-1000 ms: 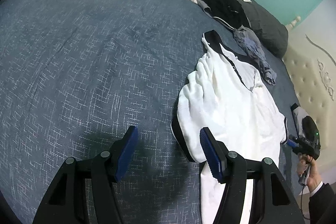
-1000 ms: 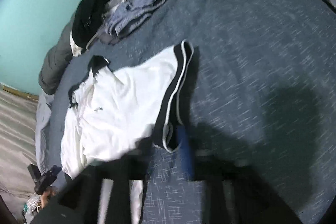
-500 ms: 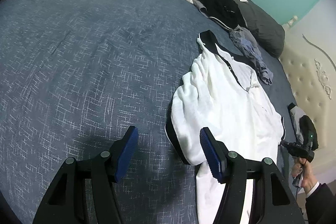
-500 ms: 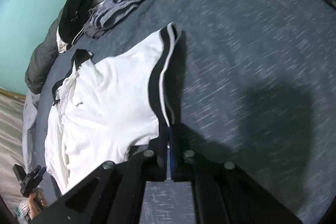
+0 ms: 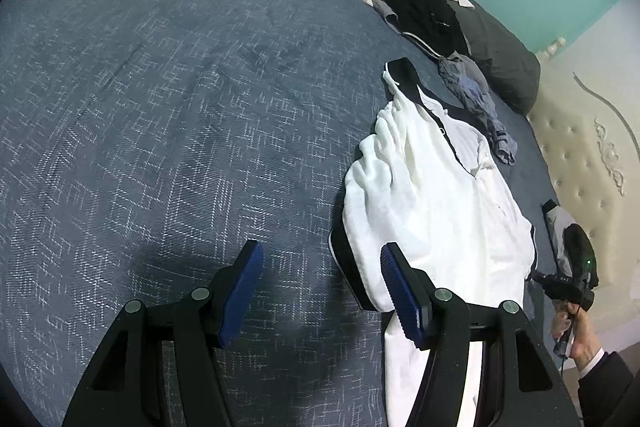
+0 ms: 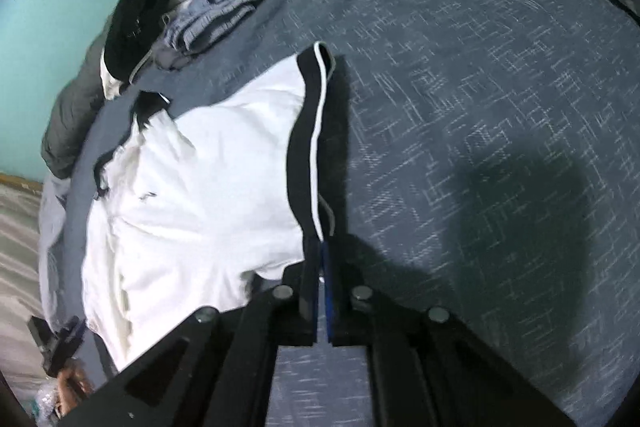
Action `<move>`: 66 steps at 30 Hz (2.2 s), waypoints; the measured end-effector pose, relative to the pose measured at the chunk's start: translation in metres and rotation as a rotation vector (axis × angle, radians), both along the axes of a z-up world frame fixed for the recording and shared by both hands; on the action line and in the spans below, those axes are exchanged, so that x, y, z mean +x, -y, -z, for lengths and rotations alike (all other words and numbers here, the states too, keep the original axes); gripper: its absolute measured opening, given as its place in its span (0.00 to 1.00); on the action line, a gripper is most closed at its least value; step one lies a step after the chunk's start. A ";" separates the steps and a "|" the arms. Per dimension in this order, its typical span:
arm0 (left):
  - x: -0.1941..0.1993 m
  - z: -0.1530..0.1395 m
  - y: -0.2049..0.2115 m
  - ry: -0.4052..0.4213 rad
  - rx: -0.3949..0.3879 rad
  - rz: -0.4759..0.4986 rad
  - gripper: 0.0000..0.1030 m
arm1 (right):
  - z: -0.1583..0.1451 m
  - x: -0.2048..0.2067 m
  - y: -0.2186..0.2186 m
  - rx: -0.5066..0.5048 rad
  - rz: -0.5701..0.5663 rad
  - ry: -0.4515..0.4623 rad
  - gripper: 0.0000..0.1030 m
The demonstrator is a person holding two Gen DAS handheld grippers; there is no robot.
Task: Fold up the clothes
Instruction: 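Lay the held black-trimmed sleeve flat on the bed with the right gripper, then open the right gripper releasing the sleeve while the left gripper grasps the shirt's black-trimmed edge, then lift and pull the held shirt edge outward with the left gripper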
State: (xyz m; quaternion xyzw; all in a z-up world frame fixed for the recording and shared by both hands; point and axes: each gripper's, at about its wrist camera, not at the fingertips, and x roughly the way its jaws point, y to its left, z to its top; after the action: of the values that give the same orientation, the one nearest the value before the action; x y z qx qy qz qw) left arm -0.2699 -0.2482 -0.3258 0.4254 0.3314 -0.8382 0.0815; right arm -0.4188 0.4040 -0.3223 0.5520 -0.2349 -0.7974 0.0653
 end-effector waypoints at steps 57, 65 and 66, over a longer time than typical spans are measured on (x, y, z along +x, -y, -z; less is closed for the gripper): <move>-0.041 -0.030 -0.033 -0.103 -0.115 0.098 0.05 | -0.061 0.029 0.061 0.046 -0.029 -0.084 0.04; -0.019 -0.069 0.000 -0.131 -0.176 0.036 0.05 | -0.059 0.031 0.069 0.033 -0.035 -0.080 0.04; -0.017 -0.071 0.003 -0.136 -0.178 0.026 0.05 | -0.060 0.031 0.070 0.033 -0.038 -0.081 0.04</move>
State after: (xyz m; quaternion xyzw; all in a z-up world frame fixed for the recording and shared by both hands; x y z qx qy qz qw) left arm -0.2872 -0.2511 -0.2545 0.3628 0.2547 -0.8923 0.0855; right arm -0.3882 0.3342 -0.2624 0.5244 -0.2084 -0.8216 0.0808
